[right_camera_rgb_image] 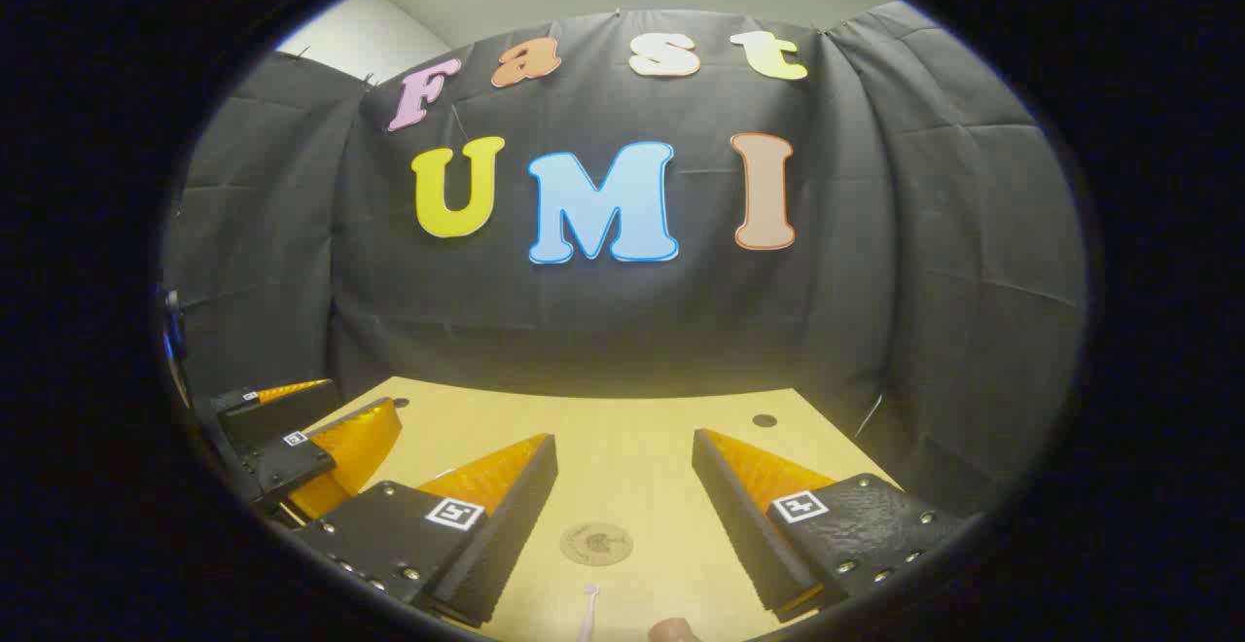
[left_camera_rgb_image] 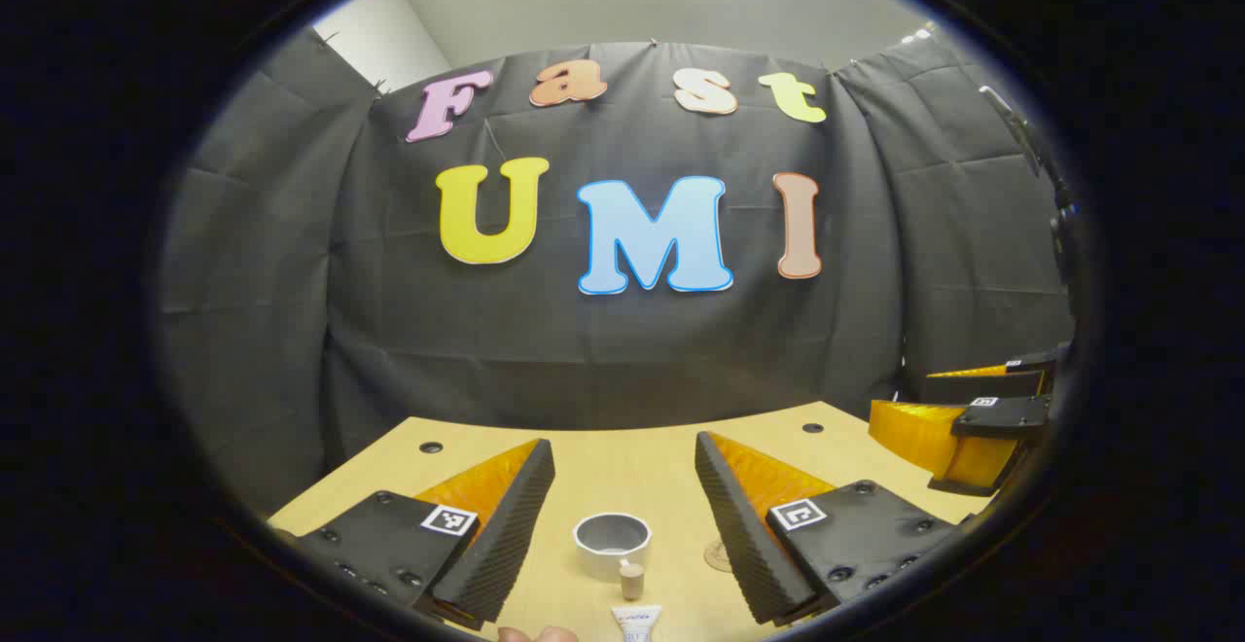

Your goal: Put the toothbrush and toothpaste on the desktop into the cup, then pick up the cup and place it on the coaster on the desktop.

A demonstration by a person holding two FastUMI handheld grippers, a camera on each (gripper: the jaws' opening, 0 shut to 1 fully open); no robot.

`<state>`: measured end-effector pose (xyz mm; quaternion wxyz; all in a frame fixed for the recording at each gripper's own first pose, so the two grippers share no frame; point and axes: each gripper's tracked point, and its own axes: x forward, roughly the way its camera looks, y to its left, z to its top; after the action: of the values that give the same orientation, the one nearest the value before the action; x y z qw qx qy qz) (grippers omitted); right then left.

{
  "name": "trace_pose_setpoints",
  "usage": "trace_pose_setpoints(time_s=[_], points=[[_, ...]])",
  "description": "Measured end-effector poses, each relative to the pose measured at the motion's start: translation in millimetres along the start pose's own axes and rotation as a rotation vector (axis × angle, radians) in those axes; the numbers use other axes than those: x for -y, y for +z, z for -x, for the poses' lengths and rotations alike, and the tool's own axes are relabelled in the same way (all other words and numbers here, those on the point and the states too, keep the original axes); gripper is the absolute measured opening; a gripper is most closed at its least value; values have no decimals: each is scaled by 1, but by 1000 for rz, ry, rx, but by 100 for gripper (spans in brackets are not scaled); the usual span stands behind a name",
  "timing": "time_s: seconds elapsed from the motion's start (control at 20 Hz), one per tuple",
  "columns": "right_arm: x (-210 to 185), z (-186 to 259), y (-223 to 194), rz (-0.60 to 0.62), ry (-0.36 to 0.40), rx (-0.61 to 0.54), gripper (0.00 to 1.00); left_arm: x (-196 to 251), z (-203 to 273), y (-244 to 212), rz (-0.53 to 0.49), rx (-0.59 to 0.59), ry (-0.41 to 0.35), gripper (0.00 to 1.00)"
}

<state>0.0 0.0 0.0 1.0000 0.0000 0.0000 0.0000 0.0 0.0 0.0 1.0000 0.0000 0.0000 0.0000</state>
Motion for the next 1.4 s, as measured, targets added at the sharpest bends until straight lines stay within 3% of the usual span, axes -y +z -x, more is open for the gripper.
trace_pose_setpoints(time_s=[0.8,1.1,1.15,1.4], points=[[2,2,-11,-9,10,-46,92,2,1,-12,51,-47,7,94],[-4,-1,-44,-27,30,-170,92,3,1,-49,60,-178,-2,94],[-5,0,-50,-38,34,-195,89,4,2,-54,69,-200,-4,94],[-10,-2,-78,-68,50,-309,92,9,5,-93,113,-353,-32,94]])
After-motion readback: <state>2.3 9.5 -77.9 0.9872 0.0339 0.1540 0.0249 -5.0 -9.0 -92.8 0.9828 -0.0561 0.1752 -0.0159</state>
